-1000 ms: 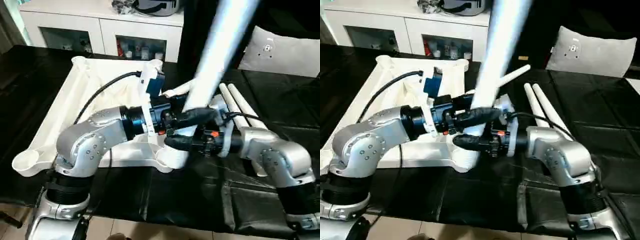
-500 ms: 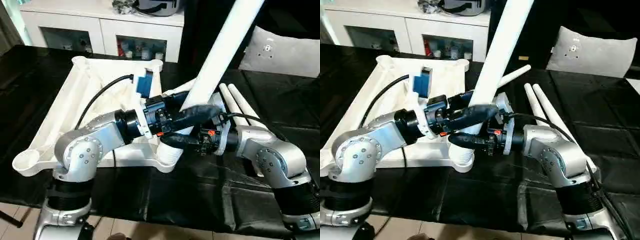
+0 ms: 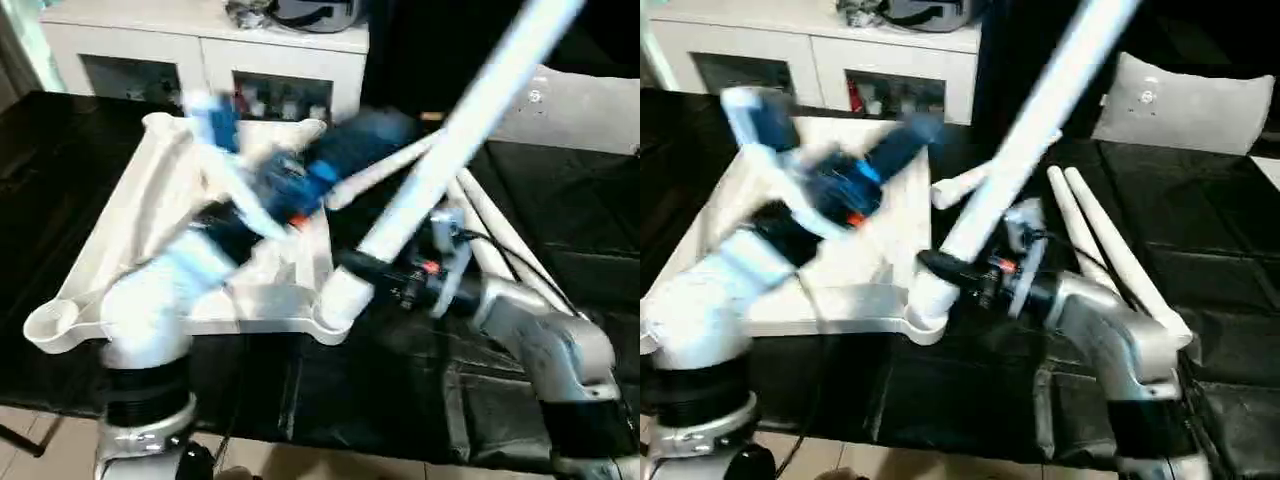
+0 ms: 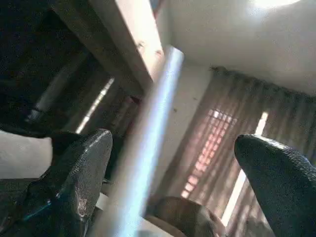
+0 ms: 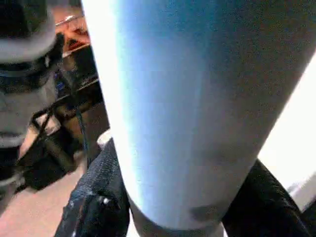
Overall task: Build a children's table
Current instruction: Insert table leg to table base
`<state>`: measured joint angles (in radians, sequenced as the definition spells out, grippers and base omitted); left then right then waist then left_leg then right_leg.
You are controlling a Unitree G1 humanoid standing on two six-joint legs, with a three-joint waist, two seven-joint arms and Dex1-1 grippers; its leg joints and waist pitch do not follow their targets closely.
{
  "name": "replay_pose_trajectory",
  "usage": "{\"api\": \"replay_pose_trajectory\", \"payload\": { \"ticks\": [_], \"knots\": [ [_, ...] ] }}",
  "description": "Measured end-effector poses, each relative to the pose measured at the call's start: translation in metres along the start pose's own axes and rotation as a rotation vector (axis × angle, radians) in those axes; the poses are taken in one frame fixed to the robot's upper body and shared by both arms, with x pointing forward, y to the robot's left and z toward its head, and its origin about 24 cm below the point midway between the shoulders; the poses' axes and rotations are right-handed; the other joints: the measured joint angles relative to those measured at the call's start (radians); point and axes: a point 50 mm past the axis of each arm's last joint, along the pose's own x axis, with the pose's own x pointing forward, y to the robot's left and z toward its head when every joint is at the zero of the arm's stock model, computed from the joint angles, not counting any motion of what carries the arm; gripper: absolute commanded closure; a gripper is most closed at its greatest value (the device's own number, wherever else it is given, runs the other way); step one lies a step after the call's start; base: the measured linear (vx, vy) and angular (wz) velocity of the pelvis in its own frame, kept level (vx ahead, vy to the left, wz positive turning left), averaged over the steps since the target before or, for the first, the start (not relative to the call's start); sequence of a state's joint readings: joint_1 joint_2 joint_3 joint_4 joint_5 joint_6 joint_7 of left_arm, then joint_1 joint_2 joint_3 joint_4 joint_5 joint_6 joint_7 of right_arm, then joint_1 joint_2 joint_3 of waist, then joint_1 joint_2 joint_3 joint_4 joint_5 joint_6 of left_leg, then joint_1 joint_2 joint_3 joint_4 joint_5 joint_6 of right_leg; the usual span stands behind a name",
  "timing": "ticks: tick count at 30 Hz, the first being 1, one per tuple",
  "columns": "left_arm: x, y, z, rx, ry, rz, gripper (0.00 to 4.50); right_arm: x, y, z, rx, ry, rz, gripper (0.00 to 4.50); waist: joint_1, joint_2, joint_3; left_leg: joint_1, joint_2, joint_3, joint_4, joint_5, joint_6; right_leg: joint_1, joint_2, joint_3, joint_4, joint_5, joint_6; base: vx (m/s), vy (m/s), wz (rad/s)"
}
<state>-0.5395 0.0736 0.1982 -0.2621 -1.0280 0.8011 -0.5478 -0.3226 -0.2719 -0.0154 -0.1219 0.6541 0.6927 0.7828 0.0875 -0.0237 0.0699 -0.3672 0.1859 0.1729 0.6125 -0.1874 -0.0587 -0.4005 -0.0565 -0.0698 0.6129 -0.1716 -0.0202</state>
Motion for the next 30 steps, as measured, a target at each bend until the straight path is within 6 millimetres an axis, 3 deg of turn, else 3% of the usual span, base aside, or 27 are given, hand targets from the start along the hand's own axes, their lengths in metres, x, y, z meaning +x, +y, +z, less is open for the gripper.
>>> {"api": "replay_pose_trajectory", "payload": {
  "ticks": [5, 8, 10, 11, 14, 19, 24, 30],
  "knots": [
    [-0.034, 0.023, 0.001, 0.207, 0.19, 0.225, 0.0, -0.012, -0.012, -0.01, -0.074, 0.032, -0.266, 2.59, -0.004, 0.006, -0.004, 0.001, 0.0, 0.0, 0.0, 0.0, -0.001, 0.0, 0.0, 0.0, 0.0, 0.0, 0.001, 0.0, 0.0, 0.0],
    [-0.058, 0.037, -0.019, 0.377, 0.469, 0.317, 0.0, -0.013, -0.017, -0.014, -0.124, 0.075, -0.376, 2.59, -0.004, 0.007, -0.004, 0.001, 0.0, 0.0, -0.001, 0.0, -0.001, 0.0, 0.0, 0.001, -0.001, 0.0, 0.002, 0.0, 0.0, 0.0],
    [-0.069, 0.044, -0.032, 0.428, 0.588, 0.325, 0.0, -0.012, -0.017, -0.018, -0.124, 0.066, -0.415, 2.59, -0.004, 0.007, -0.004, 0.0, 0.0, 0.0, -0.001, 0.0, -0.001, -0.001, 0.0, 0.001, -0.002, 0.0, 0.002, 0.0, 0.0, 0.0],
    [-0.076, 0.046, -0.04, 0.45, 0.654, 0.31, 0.27, -0.01, -0.017, -0.02, -0.122, 0.053, -0.438, 2.59, -0.004, 0.007, -0.004, 0.0, 0.0, 0.0, -0.001, 0.0, -0.001, -0.001, 0.0, 0.001, -0.002, 0.0, 0.002, 0.0, 0.0, 0.0],
    [-0.087, 0.048, -0.048, 0.491, 0.773, 0.215, 0.34, -0.006, -0.017, -0.02, -0.151, 0.024, -0.489, 2.59, -0.003, 0.007, -0.004, 0.0, -0.001, 0.0, -0.002, 0.0, -0.001, -0.001, 0.0, 0.001, -0.001, 0.0, 0.002, 0.0, 0.0, 0.0],
    [-0.107, 0.052, -0.054, 0.557, 0.961, 0.071, 0.8, -0.009, -0.015, -0.026, -0.193, 0.045, -0.486, 2.59, -0.005, 0.007, -0.004, 0.001, -0.001, 0.0, -0.004, 0.0, -0.001, -0.001, 0.0, 0.002, -0.001, 0.0, 0.002, 0.0, 0.0, 0.0],
    [-0.135, 0.071, -0.06, 0.582, 1.164, 0.019, 1.18, -0.009, -0.007, -0.031, -0.148, 0.049, -0.358, 2.59, -0.007, 0.007, -0.004, 0.002, -0.002, 0.0, -0.005, 0.001, -0.002, -0.001, 0.0, 0.003, -0.001, 0.0, 0.002, 0.0, 0.0, 0.0],
    [-0.136, 0.079, -0.054, 0.56, 1.19, -0.029, 1.64, -0.013, -0.001, -0.032, -0.139, 0.059, -0.283, 2.59, -0.001, 0.006, -0.004, 0.003, -0.003, 0.0, -0.005, 0.001, -0.002, 0.0, -0.001, 0.003, -0.001, 0.0, 0.001, 0.0, 0.0, 0.0]
  ]
}}
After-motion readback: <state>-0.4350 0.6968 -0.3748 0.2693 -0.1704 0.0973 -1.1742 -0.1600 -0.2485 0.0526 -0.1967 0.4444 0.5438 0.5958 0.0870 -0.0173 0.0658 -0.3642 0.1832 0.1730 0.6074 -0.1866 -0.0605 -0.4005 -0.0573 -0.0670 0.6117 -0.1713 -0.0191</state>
